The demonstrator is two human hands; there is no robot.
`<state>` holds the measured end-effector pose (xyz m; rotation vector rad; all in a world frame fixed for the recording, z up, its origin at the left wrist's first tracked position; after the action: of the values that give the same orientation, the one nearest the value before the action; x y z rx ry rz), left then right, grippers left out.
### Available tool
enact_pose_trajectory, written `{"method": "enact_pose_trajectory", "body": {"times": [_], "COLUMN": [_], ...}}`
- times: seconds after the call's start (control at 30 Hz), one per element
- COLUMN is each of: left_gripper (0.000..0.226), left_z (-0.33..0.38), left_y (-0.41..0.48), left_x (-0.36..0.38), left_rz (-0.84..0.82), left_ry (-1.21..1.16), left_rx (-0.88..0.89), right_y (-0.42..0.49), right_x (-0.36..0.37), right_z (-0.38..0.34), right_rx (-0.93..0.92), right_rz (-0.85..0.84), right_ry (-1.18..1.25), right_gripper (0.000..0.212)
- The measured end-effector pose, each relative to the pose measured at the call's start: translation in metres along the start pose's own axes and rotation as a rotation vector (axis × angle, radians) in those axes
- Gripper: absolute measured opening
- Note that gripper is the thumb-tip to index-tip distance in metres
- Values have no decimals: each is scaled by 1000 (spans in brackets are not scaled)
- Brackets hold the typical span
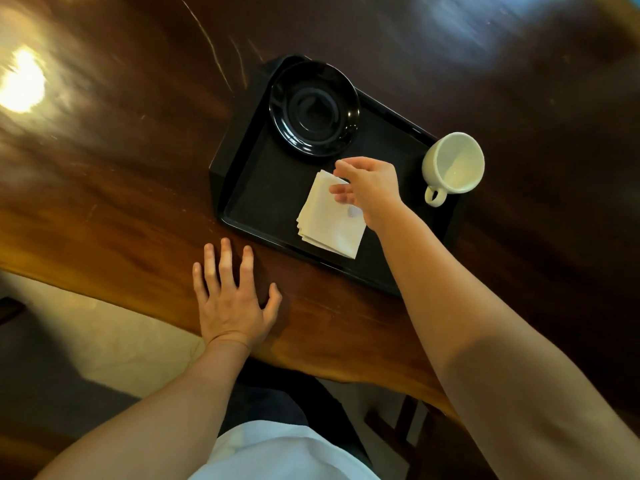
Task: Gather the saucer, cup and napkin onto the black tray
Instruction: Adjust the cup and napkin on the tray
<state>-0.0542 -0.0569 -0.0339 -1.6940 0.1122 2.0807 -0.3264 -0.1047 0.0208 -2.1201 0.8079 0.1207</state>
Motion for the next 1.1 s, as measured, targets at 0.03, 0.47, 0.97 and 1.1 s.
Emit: {"method": "enact_pose_trajectory", "body": {"times": [0.03,0.47,0.97,1.1], "left_gripper": [77,78,77,77], "left_z": [0,0,1,1], "left_y": [0,-2,-2,-3], "left_x": [0,-1,0,0], "left_rz": [-1,16,34,31], "left_ry": [4,20,39,52], "left_rx": [2,6,-11,-13], "right_y": [-1,-9,2,1], "right_x": [-7,-28,-48,-64], "right_z": [2,37,54,60], "right_rx": [-26,-136,-133,-79], "right_rz": [22,121,207,240], "right_ry": [-71,-538,-443,-389], "right_gripper": [17,62,22,24]}}
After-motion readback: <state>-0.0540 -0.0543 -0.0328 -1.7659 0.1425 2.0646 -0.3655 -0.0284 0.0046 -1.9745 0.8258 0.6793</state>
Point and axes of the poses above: each hand's wrist, its own y-axis towards the middle knuckle, its own x-axis out of the palm, z = x × y, the point moved 7 cm from there along y, towards the middle knuckle, and after that the axes turned 2 degrees about x, right-handed, at the moved point
